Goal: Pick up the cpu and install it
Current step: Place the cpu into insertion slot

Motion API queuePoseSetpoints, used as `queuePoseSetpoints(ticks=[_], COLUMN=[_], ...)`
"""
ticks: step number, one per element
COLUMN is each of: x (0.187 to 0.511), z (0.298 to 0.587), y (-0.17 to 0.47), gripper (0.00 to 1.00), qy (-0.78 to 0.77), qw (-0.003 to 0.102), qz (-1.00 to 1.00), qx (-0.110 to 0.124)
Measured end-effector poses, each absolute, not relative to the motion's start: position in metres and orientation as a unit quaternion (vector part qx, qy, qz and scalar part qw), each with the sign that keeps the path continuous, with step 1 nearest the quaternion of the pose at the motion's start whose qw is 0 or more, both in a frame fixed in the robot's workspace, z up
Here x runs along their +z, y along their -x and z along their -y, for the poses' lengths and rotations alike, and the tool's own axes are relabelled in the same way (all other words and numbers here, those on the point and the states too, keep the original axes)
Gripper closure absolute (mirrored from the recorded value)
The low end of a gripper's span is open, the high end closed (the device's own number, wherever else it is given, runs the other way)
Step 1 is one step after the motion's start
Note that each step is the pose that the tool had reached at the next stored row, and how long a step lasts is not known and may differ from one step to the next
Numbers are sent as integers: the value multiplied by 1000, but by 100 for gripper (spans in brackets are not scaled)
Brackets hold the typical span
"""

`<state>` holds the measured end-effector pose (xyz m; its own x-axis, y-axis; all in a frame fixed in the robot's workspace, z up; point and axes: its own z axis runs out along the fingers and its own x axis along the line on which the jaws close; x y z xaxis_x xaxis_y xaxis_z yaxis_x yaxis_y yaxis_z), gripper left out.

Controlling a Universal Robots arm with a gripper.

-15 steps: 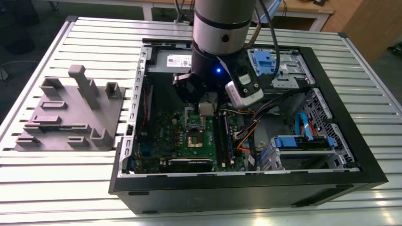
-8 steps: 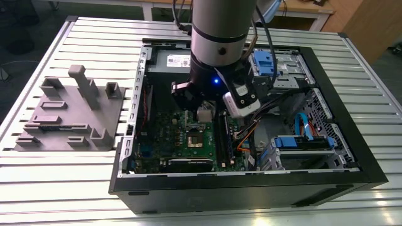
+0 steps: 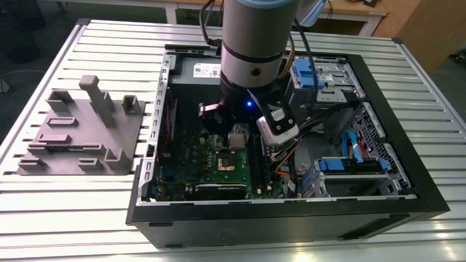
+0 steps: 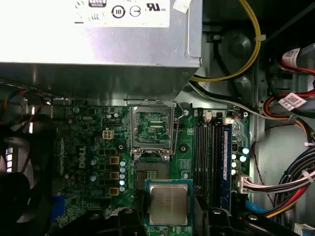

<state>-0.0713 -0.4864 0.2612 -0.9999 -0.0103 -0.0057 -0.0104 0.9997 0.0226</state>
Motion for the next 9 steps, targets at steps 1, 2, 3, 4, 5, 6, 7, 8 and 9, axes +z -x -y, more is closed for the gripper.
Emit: queuePoseSetpoints(ticks=[1,2,3,4,5,6,7,8,9], x=[259,257,256,254,252,250,248,247,246], z=[487,487,488,488,489,489,490,490,490], y=[71,72,72,73,74,75,77,77,77], gripper=[53,53,53,53,53,53,53,53,53], qy=[5,5,5,5,5,5,5,5,5], qw=[3,3,3,3,3,3,3,2,2], qz=[-1000,-1000,-1000,-1000,-1000,-1000,-1000,-1000,-1000], qx=[11,11,11,11,11,11,11,11,11])
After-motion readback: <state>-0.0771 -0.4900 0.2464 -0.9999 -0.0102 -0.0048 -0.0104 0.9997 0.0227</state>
